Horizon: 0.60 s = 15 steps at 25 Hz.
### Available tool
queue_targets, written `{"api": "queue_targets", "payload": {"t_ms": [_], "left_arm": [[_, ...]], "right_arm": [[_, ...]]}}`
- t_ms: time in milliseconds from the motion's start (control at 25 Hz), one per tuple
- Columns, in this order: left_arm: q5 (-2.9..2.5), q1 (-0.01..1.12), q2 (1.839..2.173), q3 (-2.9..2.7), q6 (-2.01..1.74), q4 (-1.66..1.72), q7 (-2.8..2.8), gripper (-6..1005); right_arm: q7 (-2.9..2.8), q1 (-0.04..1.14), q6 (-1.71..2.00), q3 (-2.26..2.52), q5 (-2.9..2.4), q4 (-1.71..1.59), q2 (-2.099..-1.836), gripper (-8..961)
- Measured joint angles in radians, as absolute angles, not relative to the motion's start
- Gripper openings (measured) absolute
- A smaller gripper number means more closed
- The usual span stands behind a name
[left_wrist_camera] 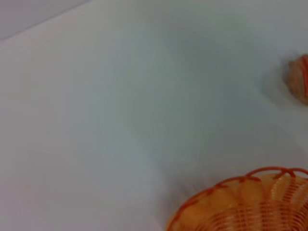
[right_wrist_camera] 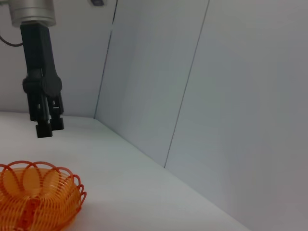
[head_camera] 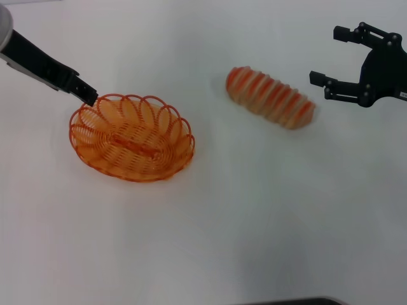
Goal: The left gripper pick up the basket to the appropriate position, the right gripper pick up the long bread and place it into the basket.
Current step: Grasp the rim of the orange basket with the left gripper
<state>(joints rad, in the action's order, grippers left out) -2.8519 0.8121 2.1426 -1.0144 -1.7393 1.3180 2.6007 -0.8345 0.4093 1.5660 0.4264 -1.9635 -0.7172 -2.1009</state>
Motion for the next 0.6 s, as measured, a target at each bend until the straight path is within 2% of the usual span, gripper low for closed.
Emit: {"api": "queue_targets", "payload": {"t_ms": [240, 600], "left_arm": [[-2.855, 0.832, 2.13, -1.072, -1.755, 1.272, 2.644, 721], [-2.857, 0.829, 2.131, -1.074, -1.681, 1.189, 2.651, 720]], "right_arm": [[-0.833, 0.418, 1.567, 0.426, -1.964, -0.718, -2.099, 882], [-0.828, 0.421, 1.565, 0.426, -1.967, -0.718, -2.098, 881]]}}
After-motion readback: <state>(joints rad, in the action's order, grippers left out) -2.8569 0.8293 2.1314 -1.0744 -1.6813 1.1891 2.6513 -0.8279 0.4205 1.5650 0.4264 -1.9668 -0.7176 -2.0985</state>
